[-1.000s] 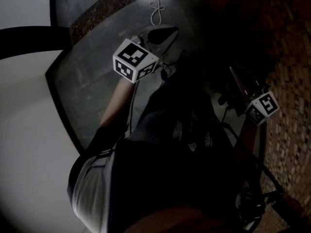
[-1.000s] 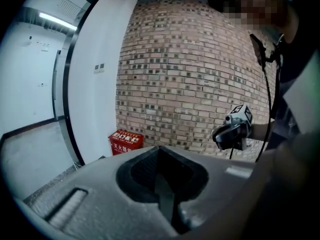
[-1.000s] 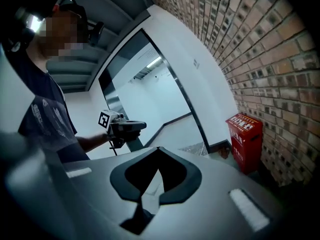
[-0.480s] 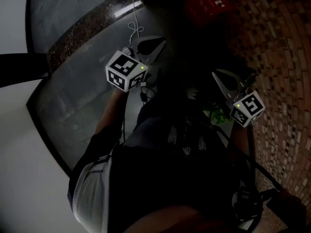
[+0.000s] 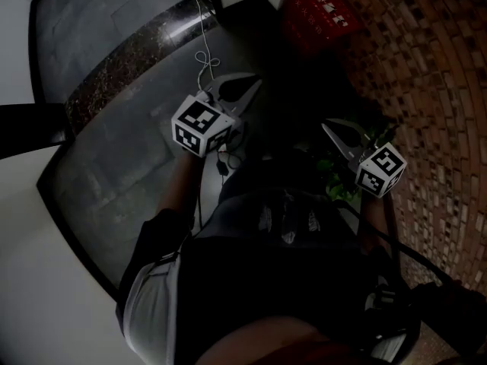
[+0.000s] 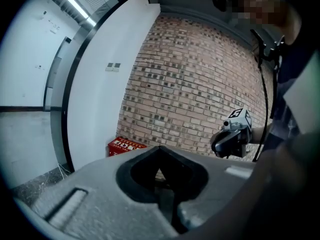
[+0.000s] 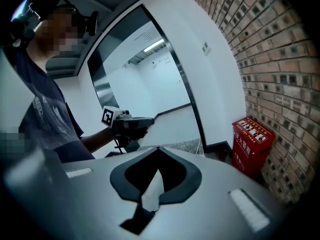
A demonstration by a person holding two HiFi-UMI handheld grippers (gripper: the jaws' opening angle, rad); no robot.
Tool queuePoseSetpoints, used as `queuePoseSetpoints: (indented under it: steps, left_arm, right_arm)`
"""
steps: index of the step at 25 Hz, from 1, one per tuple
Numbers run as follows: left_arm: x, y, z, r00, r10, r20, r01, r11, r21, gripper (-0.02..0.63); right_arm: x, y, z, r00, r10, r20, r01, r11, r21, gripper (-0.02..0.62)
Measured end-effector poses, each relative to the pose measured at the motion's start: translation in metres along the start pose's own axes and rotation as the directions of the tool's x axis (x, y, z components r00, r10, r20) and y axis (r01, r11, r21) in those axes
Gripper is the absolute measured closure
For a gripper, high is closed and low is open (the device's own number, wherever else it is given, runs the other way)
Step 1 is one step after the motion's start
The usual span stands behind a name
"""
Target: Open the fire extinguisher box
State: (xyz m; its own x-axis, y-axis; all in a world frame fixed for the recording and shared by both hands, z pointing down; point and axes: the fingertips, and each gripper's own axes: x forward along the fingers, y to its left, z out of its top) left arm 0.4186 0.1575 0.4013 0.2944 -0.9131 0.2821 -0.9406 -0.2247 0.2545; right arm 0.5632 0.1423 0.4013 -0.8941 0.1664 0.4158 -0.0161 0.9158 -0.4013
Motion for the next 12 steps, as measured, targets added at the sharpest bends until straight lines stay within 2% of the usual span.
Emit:
queuePoseSetpoints:
  steps: [5,9,12]
  left_arm:
    - [0.001,0.008,-0.002,1.000,0.012,-0.018,-0.012,1.000,-0.012,0.607]
    - [0.018,0.010,0.003,0.999,0.021,-0.041,-0.021,1.000,-0.003,0.607]
    - [0.047,0.012,0.015,0.997,0.000,-0.074,0.002,1.000,0.024,0.607]
  right_arm:
    - [0.009,-0.018,0.022,0.998,-0.022,0.062,0.022,1.000,-0.007,0.595]
    - [-0.003,-0.057,0.037,0.977,-0.085,0.193,0.065,0.992,0.105,0.595]
    - [-0.017,-0.093,0.041,0.962,-0.135,0.237,0.091,0.978,0.187,0.595]
